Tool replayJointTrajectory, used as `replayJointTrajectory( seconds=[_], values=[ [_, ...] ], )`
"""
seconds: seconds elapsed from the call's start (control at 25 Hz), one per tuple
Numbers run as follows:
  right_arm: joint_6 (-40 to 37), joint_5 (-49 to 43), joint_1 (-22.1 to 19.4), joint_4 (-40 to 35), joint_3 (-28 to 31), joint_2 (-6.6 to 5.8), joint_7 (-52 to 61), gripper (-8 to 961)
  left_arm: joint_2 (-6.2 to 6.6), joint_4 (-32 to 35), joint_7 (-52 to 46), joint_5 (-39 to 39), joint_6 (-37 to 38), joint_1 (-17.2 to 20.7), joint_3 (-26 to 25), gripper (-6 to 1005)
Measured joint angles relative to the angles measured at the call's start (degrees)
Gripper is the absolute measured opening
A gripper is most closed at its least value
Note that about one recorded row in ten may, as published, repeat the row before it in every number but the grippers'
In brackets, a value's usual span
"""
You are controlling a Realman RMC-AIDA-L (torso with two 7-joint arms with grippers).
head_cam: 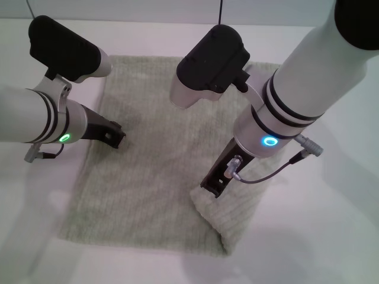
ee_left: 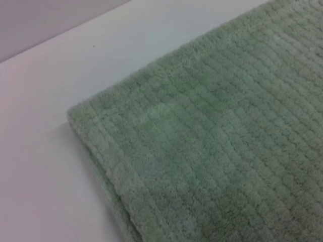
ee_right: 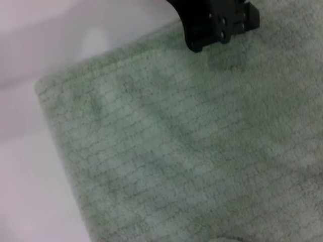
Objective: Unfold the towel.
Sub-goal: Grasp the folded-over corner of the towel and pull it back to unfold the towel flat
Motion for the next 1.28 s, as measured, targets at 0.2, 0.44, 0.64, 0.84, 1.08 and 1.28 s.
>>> replayJointTrajectory(
  seconds=[0.2,0.44,0.64,0.84,1.08,1.28],
  values=[
    [0.1,0.2,-0.1,-0.8,0.0,0.00,0.1,5,0.00,0.1,0.0,0.0,0.0,-0.1,0.0,-2],
    [-0.5,-3.4,-1.5,-5.7,-3.0,0.18,0.6,74,0.00,0.4,0.0,0.0,0.0,-0.2,0.0,-2],
    [-1.7,-3.6,-1.3,-5.2,-3.5,0.23,1.2,177,0.00,0.4,-0.1,0.0,0.0,-0.3,0.0,-1],
    [-1.8,-3.7,-1.0,-4.9,-4.3,0.26,1.3,393,0.00,0.4,-0.1,0.0,-0.1,-0.3,0.0,-1],
    [-2.3,-3.7,-0.9,-4.2,-4.7,0.27,1.3,594,0.00,0.2,-0.2,0.1,-0.3,-0.5,0.0,-1],
    [-2.6,-3.7,-0.8,-3.3,-4.7,0.27,1.3,676,0.00,0.4,-0.1,0.1,-0.4,-0.7,0.0,-1]
  ],
)
